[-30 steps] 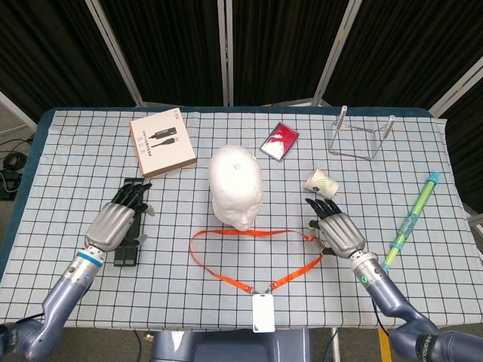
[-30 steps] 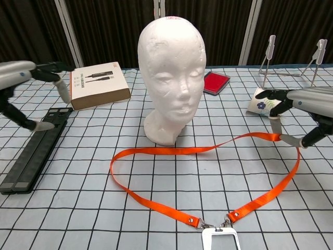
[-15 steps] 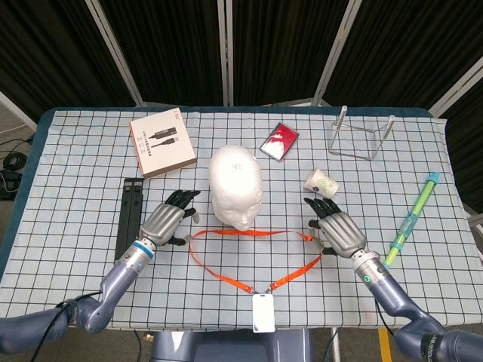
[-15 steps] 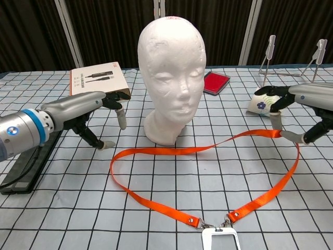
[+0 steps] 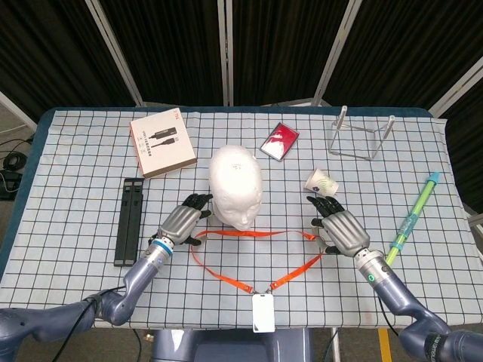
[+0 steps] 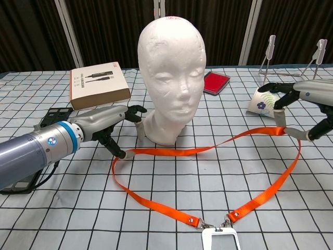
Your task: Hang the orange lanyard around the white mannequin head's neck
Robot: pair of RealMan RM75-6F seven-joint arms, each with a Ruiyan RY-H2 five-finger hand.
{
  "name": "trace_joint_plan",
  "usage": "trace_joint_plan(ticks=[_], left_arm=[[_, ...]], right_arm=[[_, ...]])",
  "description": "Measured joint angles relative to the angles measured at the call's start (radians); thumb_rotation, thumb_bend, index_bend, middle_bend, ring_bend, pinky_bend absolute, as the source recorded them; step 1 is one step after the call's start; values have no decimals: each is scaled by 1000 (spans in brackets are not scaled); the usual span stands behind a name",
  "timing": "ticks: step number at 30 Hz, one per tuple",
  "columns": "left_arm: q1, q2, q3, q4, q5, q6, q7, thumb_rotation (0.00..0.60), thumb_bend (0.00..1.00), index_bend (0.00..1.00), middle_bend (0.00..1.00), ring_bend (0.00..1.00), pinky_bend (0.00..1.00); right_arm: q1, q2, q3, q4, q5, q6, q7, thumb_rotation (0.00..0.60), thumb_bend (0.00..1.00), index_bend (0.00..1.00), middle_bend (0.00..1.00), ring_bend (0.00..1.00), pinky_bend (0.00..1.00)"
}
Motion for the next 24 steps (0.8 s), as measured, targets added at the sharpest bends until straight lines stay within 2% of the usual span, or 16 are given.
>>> trace_joint_plan(ticks=[11, 17, 24], left_arm=[[-17, -57, 9, 89, -25, -19, -28, 600, 364, 495, 0, 0, 0], [-18, -63, 17, 101, -21, -9, -31, 600, 424, 527, 0, 0, 0], [-18, -65, 19, 99, -21, 1, -33, 600, 436, 581, 0, 0, 0]], right_arm=[[2, -16, -3, 33, -11, -2, 37, 600, 450, 721, 19, 0, 0], [2, -22, -7, 52, -20, -2, 58, 600, 450, 721, 19, 0, 0], [1, -25, -10, 62, -24, 0, 61, 600, 451, 721, 19, 0, 0]])
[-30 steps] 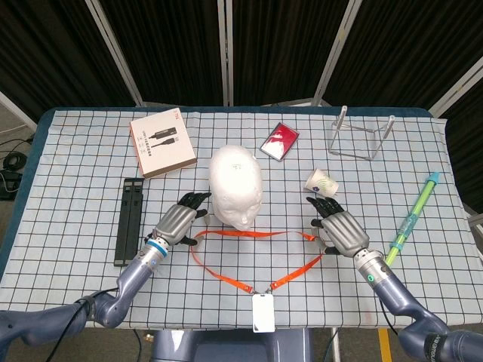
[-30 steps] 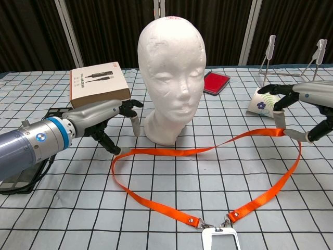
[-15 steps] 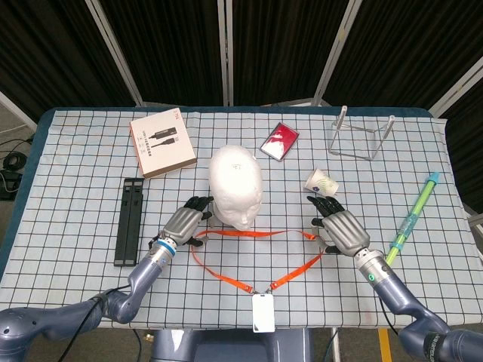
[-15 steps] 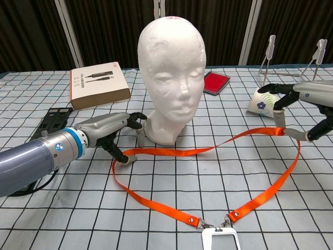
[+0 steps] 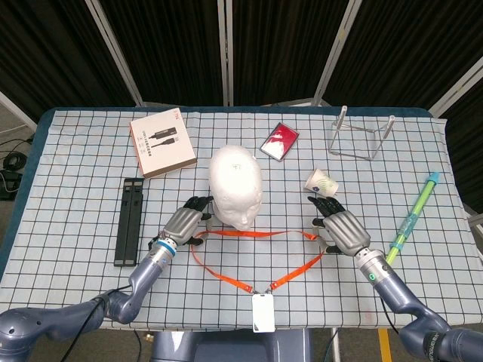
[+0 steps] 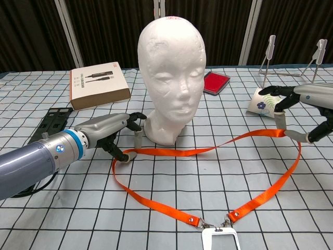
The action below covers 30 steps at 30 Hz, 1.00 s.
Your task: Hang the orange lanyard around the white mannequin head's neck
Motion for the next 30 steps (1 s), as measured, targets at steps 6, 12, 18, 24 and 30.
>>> trace_joint_plan(ticks=[6, 12, 18, 24, 30], left_arm=[[2, 0, 3, -1, -3, 6, 4, 600, 476, 669, 0, 0, 0], [9, 5, 8, -11, 3, 24, 5, 600, 481, 703, 0, 0, 0], [22, 29, 24, -53, 28, 54, 2, 600, 481, 725, 0, 0, 0], [47, 77, 43, -136, 64, 104, 0, 600, 491, 729, 0, 0, 0], [95, 138, 74, -238, 103, 185, 0, 600, 520, 731, 0, 0, 0]], right_arm=[[0, -4, -1, 4, -1, 1, -6, 600, 450, 722, 19, 0, 0], [-2, -1, -3, 1, -5, 6, -11, 600, 450, 722, 19, 0, 0], [-7, 13, -8, -17, -20, 20, -15, 600, 451, 723, 20, 0, 0], [-13, 38, -13, -59, -49, 49, -27, 600, 451, 724, 23, 0, 0], [-22, 60, -22, -85, -95, 87, -49, 600, 450, 729, 34, 0, 0]])
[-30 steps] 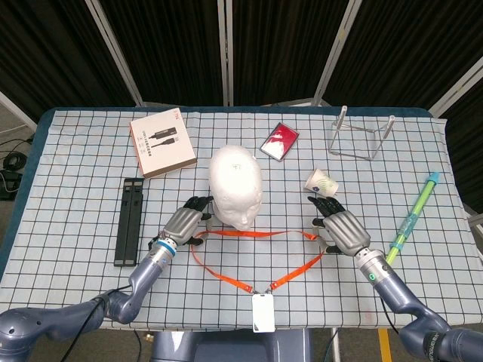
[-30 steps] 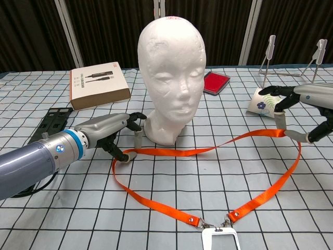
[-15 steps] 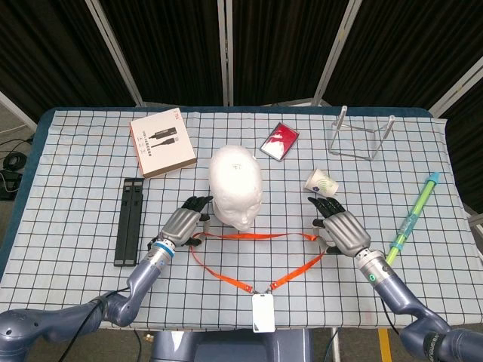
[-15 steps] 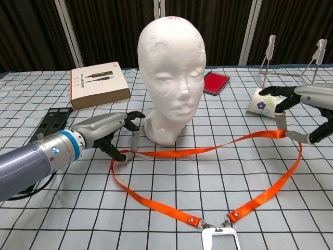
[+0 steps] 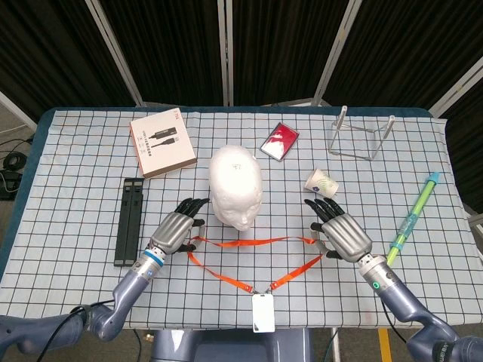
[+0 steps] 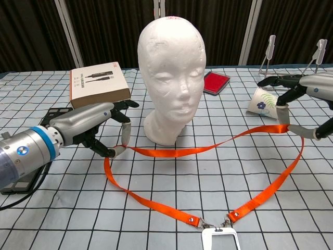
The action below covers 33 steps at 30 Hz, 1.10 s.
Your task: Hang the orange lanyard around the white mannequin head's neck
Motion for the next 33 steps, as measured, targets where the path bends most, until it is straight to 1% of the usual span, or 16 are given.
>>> trace_joint_plan(ticks=[7, 12, 15, 20, 24, 28, 33], left_arm=[[74, 78, 33, -114, 68, 131, -63, 600, 520, 733, 0, 0, 0], [104, 145, 28, -189, 103, 197, -121, 600, 519, 734, 0, 0, 0], [113, 182, 18, -235, 120, 218, -141, 600, 519, 734, 0, 0, 0], [115, 238, -12, -317, 127, 232, -142, 600, 519, 735, 0, 0, 0], [101, 267, -52, -370, 108, 221, -130, 600, 519, 737, 0, 0, 0], [80, 299, -100, -428, 55, 199, -87, 600, 520, 737, 0, 0, 0], [53, 322, -154, -469, -30, 170, -37, 600, 520, 734, 0, 0, 0]], right_arm=[[-16, 17, -5, 3, -83, 99, 2, 600, 451, 729, 40, 0, 0], [-21, 61, 3, -36, -136, 163, 60, 600, 450, 730, 45, 0, 0], [-20, 83, 15, -63, -143, 178, 85, 600, 450, 729, 46, 0, 0], [-13, 111, 40, -118, -132, 183, 103, 600, 451, 730, 46, 0, 0], [-5, 133, 70, -168, -104, 182, 108, 600, 450, 730, 47, 0, 0], [5, 150, 100, -210, -65, 172, 111, 600, 450, 729, 47, 0, 0], [23, 157, 137, -232, -26, 159, 110, 600, 448, 727, 48, 0, 0]])
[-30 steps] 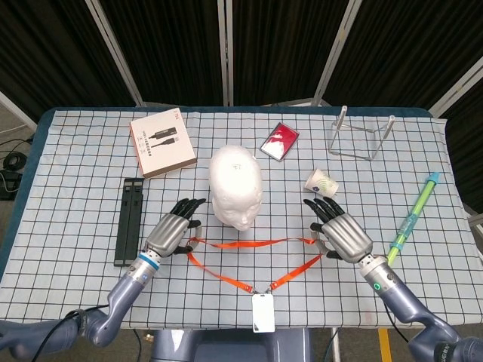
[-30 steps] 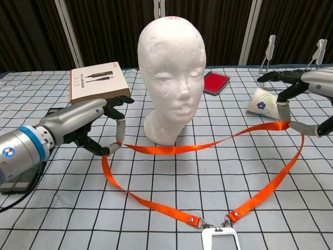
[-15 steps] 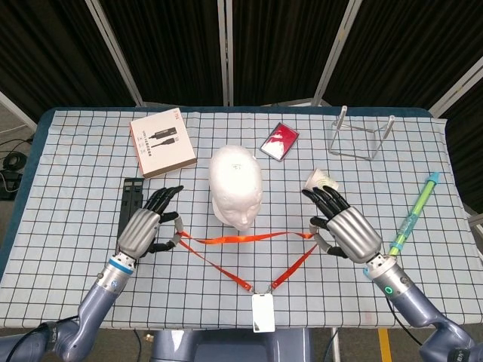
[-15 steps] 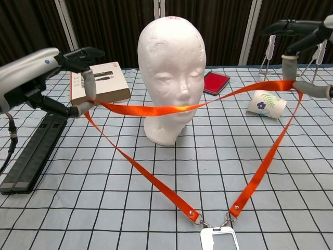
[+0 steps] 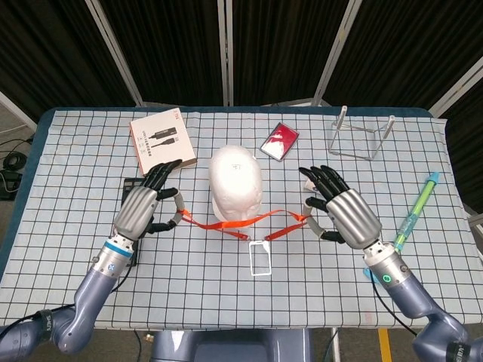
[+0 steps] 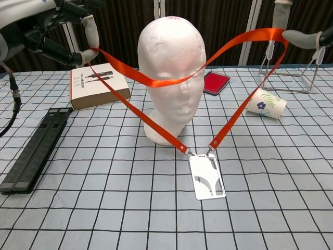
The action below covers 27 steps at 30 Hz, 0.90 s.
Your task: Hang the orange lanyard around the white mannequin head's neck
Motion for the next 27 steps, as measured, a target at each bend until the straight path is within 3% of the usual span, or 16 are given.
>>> trace_joint_plan(ticks=[12, 19, 23, 27], left_arm=[[-94, 22, -130, -17, -236, -64, 119, 600, 519, 734, 0, 0, 0], [-140, 40, -202, 25, -382, -100, 119, 600, 519, 734, 0, 0, 0], [-152, 48, -214, 57, -415, -116, 98, 600, 520, 732, 0, 0, 0], [-167, 44, -217, 95, -457, -137, 87, 600, 519, 726, 0, 0, 0]], right_arm=[[63, -3, 111, 7, 193, -87, 70, 600, 448, 732, 49, 0, 0], [98, 9, 198, 28, 321, -157, 232, 600, 447, 741, 52, 0, 0], [117, 20, 237, 68, 375, -213, 321, 600, 447, 738, 55, 0, 0], [142, 16, 247, 127, 435, -263, 312, 600, 447, 735, 56, 0, 0]])
